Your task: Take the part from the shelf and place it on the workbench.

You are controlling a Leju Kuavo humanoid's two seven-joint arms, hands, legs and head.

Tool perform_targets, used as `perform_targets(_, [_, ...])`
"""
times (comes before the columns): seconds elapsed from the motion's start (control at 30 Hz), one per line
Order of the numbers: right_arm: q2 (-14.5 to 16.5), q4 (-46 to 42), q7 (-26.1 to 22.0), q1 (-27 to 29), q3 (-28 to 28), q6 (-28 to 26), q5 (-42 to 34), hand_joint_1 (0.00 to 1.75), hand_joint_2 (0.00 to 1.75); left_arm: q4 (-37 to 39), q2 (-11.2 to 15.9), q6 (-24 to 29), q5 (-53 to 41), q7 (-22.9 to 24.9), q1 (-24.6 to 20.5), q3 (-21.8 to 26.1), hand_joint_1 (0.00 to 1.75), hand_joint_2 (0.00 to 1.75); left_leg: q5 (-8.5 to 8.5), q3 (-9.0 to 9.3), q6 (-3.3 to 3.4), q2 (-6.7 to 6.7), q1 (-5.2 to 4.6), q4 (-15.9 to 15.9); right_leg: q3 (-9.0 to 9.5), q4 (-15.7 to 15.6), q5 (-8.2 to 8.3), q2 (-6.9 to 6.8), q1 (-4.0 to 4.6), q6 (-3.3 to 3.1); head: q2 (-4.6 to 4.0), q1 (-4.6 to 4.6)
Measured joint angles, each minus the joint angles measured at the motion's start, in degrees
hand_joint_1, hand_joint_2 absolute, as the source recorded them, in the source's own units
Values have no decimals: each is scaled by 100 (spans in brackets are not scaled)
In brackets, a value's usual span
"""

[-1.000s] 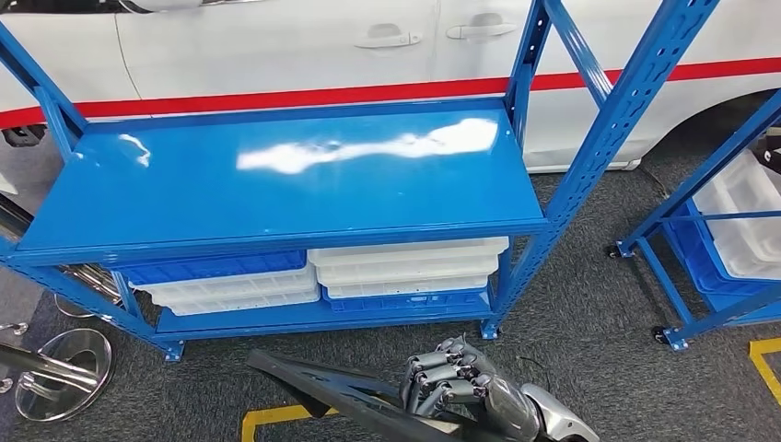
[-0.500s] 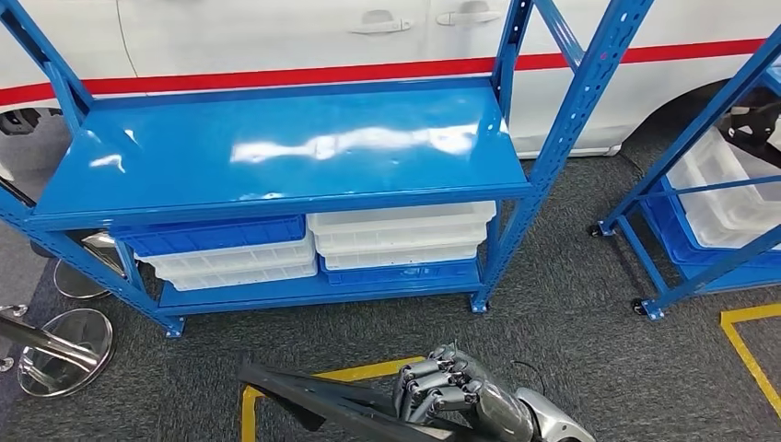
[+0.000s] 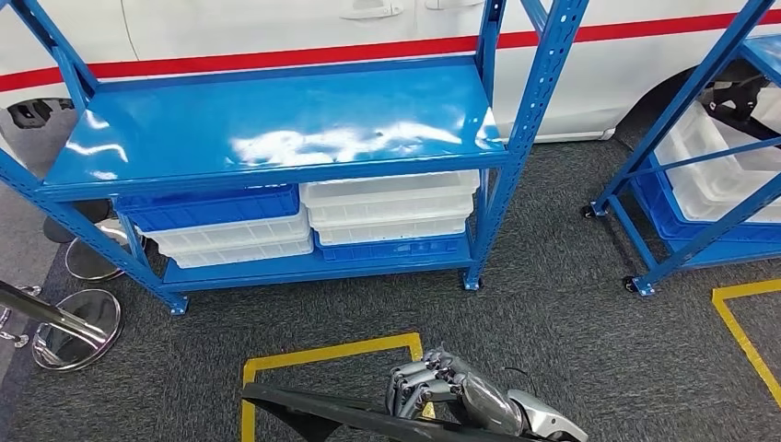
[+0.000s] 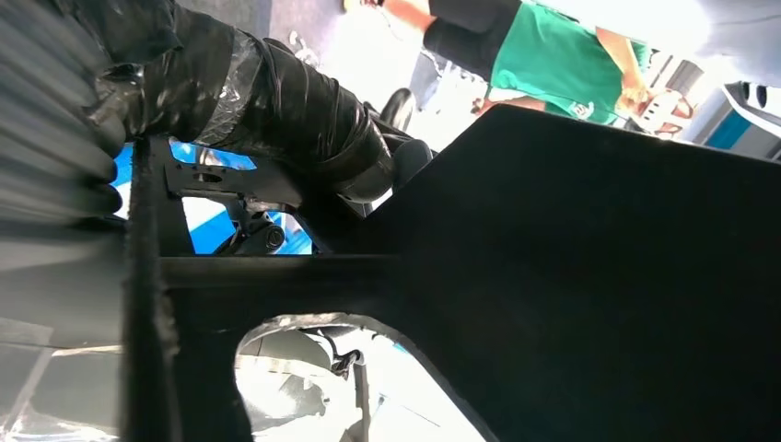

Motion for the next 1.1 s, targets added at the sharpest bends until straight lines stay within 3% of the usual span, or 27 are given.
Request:
perform_targets(0.07, [1,8,-4,-5,2,10,-21,175,175,0,0,-3,-1,-10,-26,2,0,175,-123,477,56,-31,-31,-733,-58,-4,108,0,3,61,-1,1])
perform_targets(0.1, [2,11,-7,-8,3,11,-29,175,175,0,-1,-3,-1,-13,-34,3,0,175,-169,554,74,-38,-50,-905,-69,-22,169,-3,0,98,-1,1])
perform_targets(0.17, [2,22,-9,-4,4,15,-40,175,175,0,-4,-3,-2,-15,-31,8,0,175,-62,490,126,-18,-46,-968,-93,-52,231,0,-11,170,-1,2])
perform_targets(0.2, [2,26,-11,1,4,17,-44,175,175,0,-6,-3,-2,-13,-30,11,0,175,6,441,171,0,-36,-994,-126,3,128,3,-11,193,-1,2])
perform_targets(0.3, [2,35,-21,14,4,20,-48,175,175,0,-11,-1,-3,-9,-31,19,0,175,195,244,275,39,-30,-1008,-302,605,-615,8,-17,218,-1,3])
perform_targets(0.33, [2,36,-24,17,4,20,-48,175,175,0,-11,-1,-3,-7,-31,20,0,175,224,210,281,41,-35,-1002,-341,770,-771,8,-19,222,-1,3])
perform_targets(0.43, [2,36,-31,23,4,20,-48,175,175,0,-11,-1,-4,-6,-29,22,0,175,260,162,288,47,-42,-995,-379,976,-907,8,-20,229,0,2])
perform_targets(0.5, [2,36,-47,29,4,20,-48,175,175,0,-11,1,-4,-1,-28,25,0,175,321,70,290,53,-53,-976,-420,1281,-993,8,-20,239,0,1])
perform_targets(0.57, [2,36,-69,34,3,20,-48,175,175,0,-11,2,-4,7,-29,33,0,175,463,-208,268,61,-68,-875,-45,1148,-687,6,-17,221,-1,2])
perform_targets(0.63, [2,33,-89,34,-2,17,-48,175,175,0,-14,2,-5,14,-26,40,0,175,600,-477,218,59,-92,-745,653,362,-509,-2,10,171,-1,1])
perform_targets(0.7, [2,19,-127,42,-13,5,-43,175,175,0,-17,2,-6,16,-23,43,0,175,695,-539,159,55,-96,-714,948,-138,-653,-5,48,124,-1,0])
perform_targets(0.77, [2,0,-179,64,-23,-5,-29,175,175,1,-16,6,-6,17,-10,50,0,175,765,-576,87,49,-82,-728,887,-194,-565,-13,38,52,-1,1])
perform_targets(0.8, [2,-8,-194,73,-27,-9,-22,175,175,2,-16,7,-9,18,0,52,0,175,676,-621,53,42,-72,-679,823,-199,-494,-22,27,2,-1,0])
perform_targets(0.87, [2,-21,-206,95,-31,-22,-14,175,175,4,-15,9,-16,24,18,55,0,175,180,-763,-9,28,-42,-304,659,-211,-340,-39,10,-72,-1,0])
perform_targets(0.93, [2,-28,-206,131,-36,-32,-14,175,175,4,-14,14,-31,36,22,55,0,175,-351,-901,-56,26,-17,366,470,-201,-191,-38,15,-88,0,0])
perform_targets(0.97, [2,-30,-206,154,-40,-33,-17,175,175,4,-12,16,-42,46,19,56,0,175,-433,-913,-76,26,-4,659,366,-189,-116,-39,16,-81,-1,0])
perform_targets(1.03, [2,-30,-209,194,-53,-32,-33,175,175,4,-6,25,-66,67,18,56,0,175,-192,-713,-98,26,19,802,146,-145,19,-40,10,-51,-1,0])
perform_targets(1.07, [2,-30,-217,206,-61,-26,-47,175,175,4,1,34,-70,76,16,56,0,175,-12,-475,-100,25,30,595,41,-113,78,-39,4,-30,-1,-1])
perform_targets(1.1, [6,-31,-228,213,-68,-13,-63,175,175,4,9,45,-74,81,9,56,0,175,54,-166,-96,15,37,227,-45,-78,130,-37,0,-4,-1,-1])
